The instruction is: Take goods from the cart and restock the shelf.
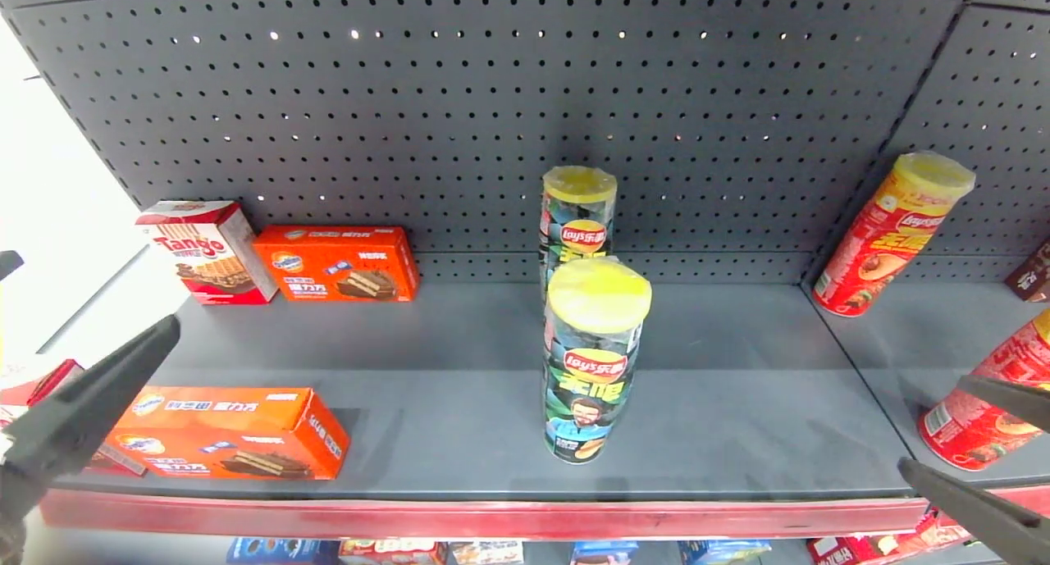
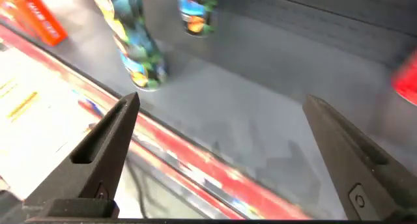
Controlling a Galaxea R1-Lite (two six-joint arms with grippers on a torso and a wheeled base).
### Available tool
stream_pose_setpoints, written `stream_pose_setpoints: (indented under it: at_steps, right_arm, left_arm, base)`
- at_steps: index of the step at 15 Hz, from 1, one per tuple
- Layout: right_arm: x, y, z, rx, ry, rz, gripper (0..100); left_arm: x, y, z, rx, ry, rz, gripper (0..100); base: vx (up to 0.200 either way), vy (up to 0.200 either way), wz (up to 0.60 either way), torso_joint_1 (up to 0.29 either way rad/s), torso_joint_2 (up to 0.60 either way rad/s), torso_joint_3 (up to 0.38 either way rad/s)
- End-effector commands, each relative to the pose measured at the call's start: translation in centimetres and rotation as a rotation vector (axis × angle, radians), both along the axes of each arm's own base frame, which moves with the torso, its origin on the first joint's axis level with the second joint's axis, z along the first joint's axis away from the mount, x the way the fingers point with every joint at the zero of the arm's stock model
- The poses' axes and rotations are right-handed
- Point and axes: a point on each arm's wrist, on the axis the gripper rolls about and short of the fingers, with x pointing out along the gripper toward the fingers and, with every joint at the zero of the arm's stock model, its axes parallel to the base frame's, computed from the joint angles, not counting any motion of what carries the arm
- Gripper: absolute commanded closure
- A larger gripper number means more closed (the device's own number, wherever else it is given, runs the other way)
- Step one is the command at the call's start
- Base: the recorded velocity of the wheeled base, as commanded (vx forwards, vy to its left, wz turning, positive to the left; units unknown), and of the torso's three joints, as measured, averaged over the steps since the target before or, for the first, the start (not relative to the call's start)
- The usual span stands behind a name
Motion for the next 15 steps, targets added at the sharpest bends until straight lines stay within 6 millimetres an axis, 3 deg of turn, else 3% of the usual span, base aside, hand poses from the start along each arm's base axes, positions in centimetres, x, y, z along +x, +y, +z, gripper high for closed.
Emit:
stream_pose_setpoints:
  at_steps: [1, 5, 10, 12, 15]
  right_arm:
    - [-3.3, -2.5, -2.4, 0.044, -0.057, -0.072, 0]
    - [-5.0, -4.1, -6.3, 0.023, -0.033, -0.227, 0]
    - [-5.5, -4.8, -10.0, -0.035, 0.069, -0.501, 0]
    - [-6.4, -5.0, -11.3, -0.063, 0.129, -0.540, 0]
    - [-7.2, -5.1, -11.8, -0.060, 0.141, -0.611, 0]
  left_arm:
    - [-4.3, 2.1, -3.5, 0.012, -0.074, 0.003, 0]
    - [-6.0, 3.0, -8.9, 0.134, 0.024, 0.016, 0]
    - [-7.3, 3.8, -13.3, 0.237, 0.269, 0.097, 0]
    - [-7.8, 3.9, -14.7, 0.229, 0.309, 0.198, 0]
    - [-7.8, 3.9, -14.8, 0.168, 0.344, 0.318, 0]
  base:
    - [0.000, 0.000, 0.00, 0.000, 0.00, 0.000]
    - [0.000, 0.000, 0.00, 0.000, 0.00, 0.000]
    - [0.000, 0.000, 0.00, 0.000, 0.00, 0.000]
    - [0.000, 0.000, 0.00, 0.000, 0.00, 0.000]
    - [0.000, 0.000, 0.00, 0.000, 0.00, 0.000]
